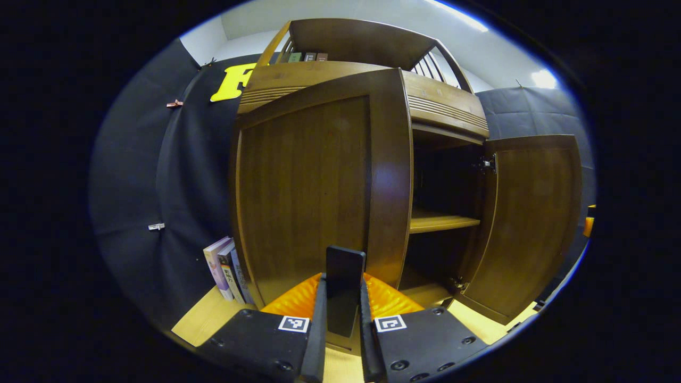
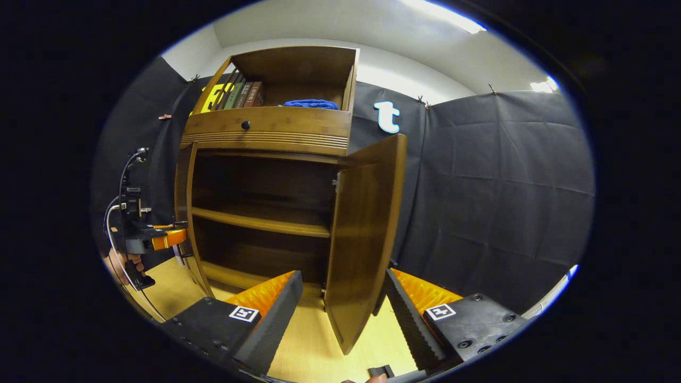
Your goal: Open the right door of the double-door shoe cabinet with the right hand, and open the left door with the left hand.
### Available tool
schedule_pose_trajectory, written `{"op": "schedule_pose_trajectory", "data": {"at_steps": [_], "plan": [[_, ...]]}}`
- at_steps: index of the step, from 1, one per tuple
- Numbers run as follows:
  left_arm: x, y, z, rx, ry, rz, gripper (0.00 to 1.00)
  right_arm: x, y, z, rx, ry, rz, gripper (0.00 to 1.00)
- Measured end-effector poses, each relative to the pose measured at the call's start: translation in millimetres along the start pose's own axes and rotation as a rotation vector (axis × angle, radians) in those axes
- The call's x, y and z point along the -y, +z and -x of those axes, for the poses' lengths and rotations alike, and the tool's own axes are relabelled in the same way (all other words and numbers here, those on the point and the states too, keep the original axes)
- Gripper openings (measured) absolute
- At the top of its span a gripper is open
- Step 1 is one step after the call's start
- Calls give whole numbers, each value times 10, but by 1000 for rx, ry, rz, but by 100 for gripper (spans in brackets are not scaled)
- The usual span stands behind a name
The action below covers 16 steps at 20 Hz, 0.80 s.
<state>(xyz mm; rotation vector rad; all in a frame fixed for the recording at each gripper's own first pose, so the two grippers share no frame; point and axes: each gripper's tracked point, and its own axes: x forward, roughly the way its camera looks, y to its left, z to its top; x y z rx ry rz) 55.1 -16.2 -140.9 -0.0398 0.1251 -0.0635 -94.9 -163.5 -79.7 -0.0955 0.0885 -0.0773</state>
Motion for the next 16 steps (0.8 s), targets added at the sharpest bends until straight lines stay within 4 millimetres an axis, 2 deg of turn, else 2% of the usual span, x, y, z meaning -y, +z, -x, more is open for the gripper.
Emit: {"op": "schedule_pose_trajectory", "data": {"at_steps": [8, 11, 16], "plan": [[-445, -37, 508, 13, 48, 8, 26, -593, 35, -143, 3, 80, -14, 99], [-603, -31, 629, 22, 49, 6, 24, -815, 35, -207, 6, 109, -4, 98], [-905, -53, 808, 25, 76, 2, 21, -1038, 45, -249, 7, 140, -1, 98]]}}
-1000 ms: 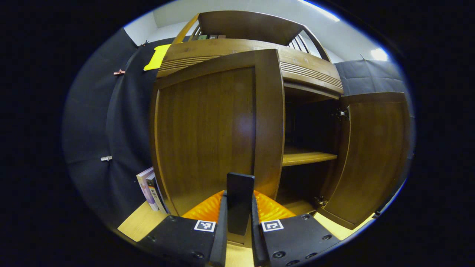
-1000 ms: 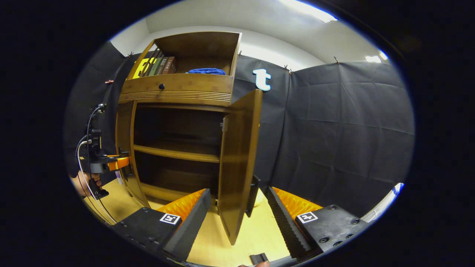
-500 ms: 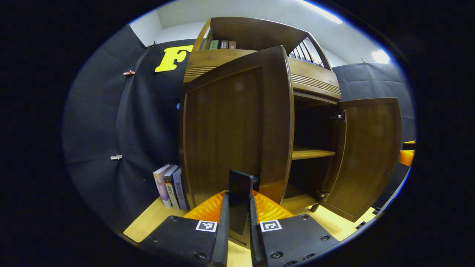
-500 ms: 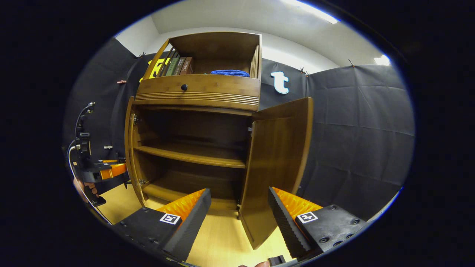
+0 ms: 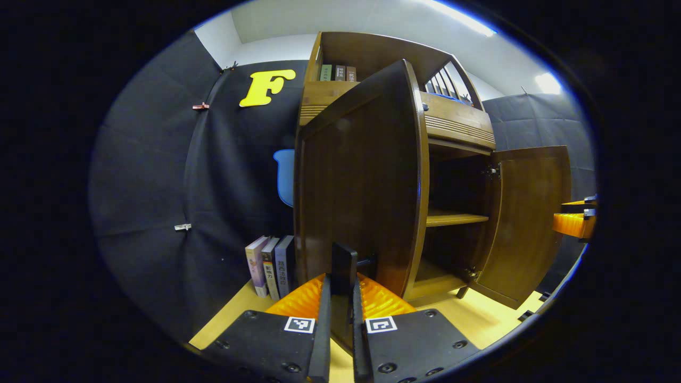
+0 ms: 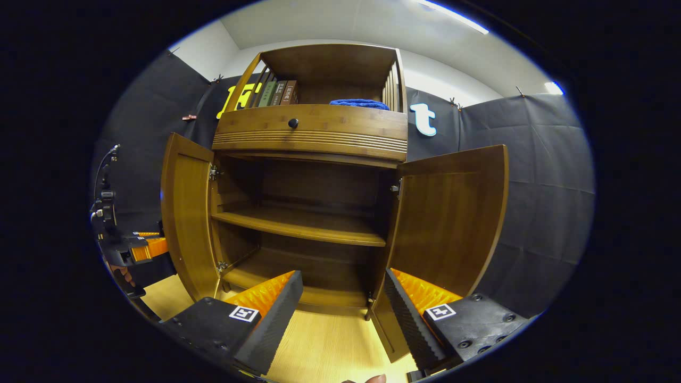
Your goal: Open the right door of the double-door shoe cabinet with the right hand, and open the left door with the left hand.
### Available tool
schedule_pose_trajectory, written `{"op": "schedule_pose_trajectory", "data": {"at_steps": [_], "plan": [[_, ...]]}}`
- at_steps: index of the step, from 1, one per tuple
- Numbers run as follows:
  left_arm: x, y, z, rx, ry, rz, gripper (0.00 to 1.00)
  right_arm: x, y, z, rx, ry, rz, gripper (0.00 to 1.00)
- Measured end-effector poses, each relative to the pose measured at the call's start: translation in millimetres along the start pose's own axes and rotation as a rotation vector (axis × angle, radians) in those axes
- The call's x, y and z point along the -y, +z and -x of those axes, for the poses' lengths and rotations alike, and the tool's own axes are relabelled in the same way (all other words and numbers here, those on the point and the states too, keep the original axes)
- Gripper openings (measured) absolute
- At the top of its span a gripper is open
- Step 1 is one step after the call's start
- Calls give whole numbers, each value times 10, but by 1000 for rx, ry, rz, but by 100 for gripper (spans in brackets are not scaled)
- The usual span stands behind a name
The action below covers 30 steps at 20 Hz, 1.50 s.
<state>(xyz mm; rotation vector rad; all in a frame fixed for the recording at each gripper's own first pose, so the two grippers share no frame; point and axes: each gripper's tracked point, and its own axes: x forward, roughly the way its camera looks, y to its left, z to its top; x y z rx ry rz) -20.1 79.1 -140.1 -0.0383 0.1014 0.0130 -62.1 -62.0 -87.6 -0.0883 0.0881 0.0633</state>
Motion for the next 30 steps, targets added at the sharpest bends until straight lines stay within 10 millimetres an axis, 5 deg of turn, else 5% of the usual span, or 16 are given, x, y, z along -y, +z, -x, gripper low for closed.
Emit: {"op": "schedule_pose_trajectory", "data": {"at_steps": [11, 25, 30], "plan": [[-762, 88, 94, 37, 62, -18, 10, -266, -18, -195, -4, 23, -6, 98], [-879, 99, 170, 27, 72, -11, 13, -196, 153, -374, 27, 16, -54, 95], [-975, 94, 432, 33, 143, -1, 41, -192, 176, -336, 32, 37, -56, 98]]}}
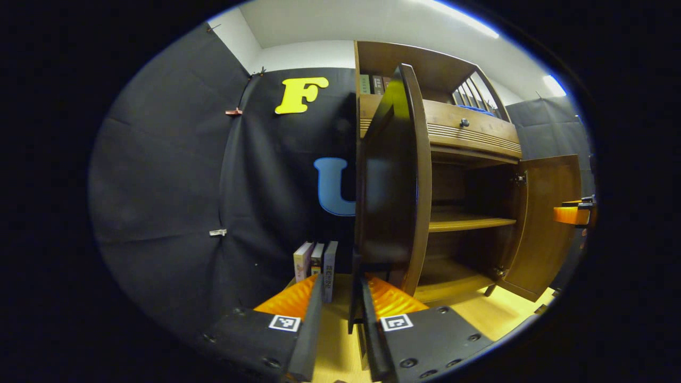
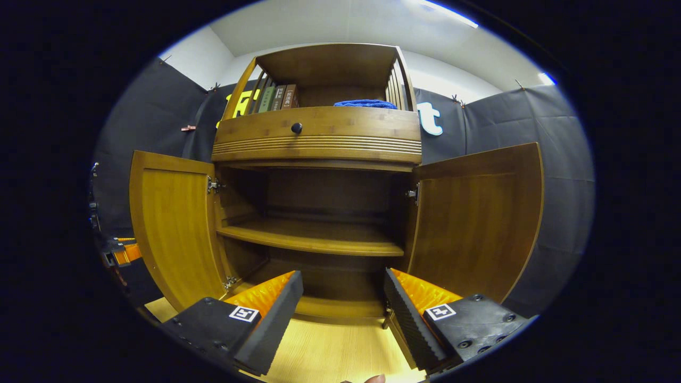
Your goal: Open the right door of the double-door shoe cabinet with the right hand, and open the left door with the left hand.
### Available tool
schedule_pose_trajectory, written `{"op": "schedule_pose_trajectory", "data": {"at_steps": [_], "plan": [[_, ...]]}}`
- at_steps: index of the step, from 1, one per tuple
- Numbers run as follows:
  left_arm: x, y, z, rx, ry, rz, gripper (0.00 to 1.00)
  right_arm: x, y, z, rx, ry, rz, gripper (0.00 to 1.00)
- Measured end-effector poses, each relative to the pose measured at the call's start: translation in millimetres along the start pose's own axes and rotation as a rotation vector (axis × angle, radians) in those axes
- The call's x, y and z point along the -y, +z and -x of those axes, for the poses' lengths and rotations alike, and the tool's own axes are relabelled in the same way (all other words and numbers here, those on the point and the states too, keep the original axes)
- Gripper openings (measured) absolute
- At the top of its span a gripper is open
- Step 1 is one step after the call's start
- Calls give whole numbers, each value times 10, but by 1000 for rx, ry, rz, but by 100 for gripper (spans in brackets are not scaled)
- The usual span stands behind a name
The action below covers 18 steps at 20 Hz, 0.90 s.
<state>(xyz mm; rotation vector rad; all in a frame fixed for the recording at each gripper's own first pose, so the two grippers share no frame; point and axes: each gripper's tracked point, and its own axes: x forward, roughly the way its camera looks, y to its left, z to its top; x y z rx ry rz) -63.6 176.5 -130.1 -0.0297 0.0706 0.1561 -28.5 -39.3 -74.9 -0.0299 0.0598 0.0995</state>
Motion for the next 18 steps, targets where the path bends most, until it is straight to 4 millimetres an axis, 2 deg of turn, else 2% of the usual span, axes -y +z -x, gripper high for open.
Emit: {"op": "schedule_pose_trajectory", "data": {"at_steps": [4, 5, 9, 12, 18], "plan": [[-42, 25, 227, -3, 35, -14, 90, -33, 25, 12, 3, 21, -1, 98], [-43, 37, 294, -1, 45, -17, 96, -52, 28, 12, 3, 28, -4, 98], [27, 136, 504, 12, 61, 2, 96, -118, 54, 34, 11, 45, -13, 98], [258, 198, 600, 21, 29, 14, 95, -158, 85, 36, 20, 49, -20, 98], [789, 335, 646, 34, -45, 8, 95, -253, 191, -4, 62, 45, -14, 98]]}}
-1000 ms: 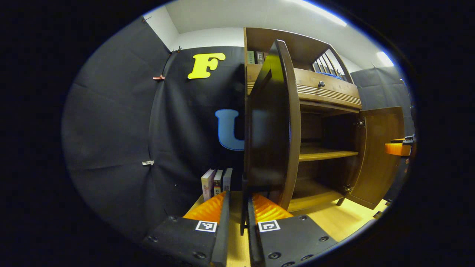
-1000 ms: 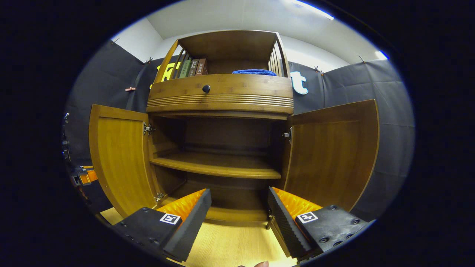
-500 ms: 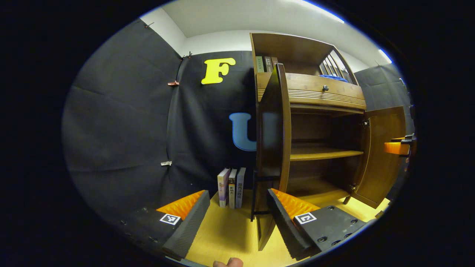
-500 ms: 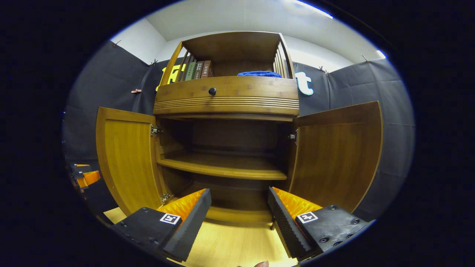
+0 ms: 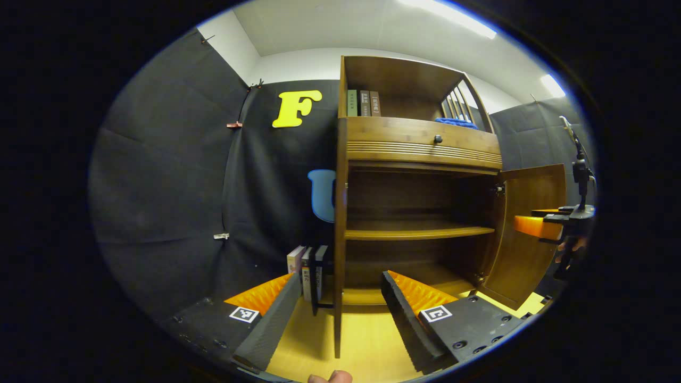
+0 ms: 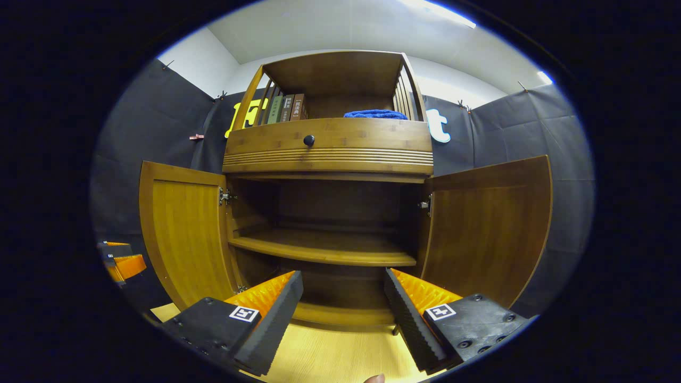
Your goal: Open the right door of the double-door shoe cabinet with the right hand, and open the left door with the left hand.
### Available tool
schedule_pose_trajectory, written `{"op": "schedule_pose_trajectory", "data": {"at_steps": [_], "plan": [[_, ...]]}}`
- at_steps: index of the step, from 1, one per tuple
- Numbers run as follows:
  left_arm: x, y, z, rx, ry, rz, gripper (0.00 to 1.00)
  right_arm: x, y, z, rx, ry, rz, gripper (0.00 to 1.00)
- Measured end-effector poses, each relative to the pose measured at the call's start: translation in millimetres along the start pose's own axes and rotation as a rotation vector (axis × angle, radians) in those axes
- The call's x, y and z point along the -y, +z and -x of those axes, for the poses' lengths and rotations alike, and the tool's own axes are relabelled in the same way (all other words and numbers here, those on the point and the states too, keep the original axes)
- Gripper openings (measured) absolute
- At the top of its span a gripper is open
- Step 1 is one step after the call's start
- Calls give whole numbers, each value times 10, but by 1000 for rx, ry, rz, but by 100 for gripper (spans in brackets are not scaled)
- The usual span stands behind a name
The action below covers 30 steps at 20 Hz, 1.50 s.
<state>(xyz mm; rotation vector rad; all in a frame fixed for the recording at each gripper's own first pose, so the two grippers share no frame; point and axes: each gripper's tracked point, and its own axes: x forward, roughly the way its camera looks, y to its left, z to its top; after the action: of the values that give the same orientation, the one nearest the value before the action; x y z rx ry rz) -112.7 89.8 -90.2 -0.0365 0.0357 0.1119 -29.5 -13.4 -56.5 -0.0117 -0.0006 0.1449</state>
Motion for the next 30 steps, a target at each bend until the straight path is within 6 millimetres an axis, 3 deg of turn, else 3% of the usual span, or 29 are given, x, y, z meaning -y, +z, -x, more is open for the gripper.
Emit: {"op": "schedule_pose_trajectory", "data": {"at_steps": [9, 16, 19, 30], "plan": [[560, 168, -243, -8, -59, -14, 94, -53, 137, -145, 38, -8, 42, 99], [993, 87, -455, -52, -128, -6, 95, -134, 153, -219, 8, -6, 13, 95], [1179, 54, -524, -68, -161, -1, 95, -114, 138, -221, -12, -5, 9, 98], [1477, 118, -584, -63, -236, 4, 95, 22, 169, -158, -36, -45, -8, 98]]}}
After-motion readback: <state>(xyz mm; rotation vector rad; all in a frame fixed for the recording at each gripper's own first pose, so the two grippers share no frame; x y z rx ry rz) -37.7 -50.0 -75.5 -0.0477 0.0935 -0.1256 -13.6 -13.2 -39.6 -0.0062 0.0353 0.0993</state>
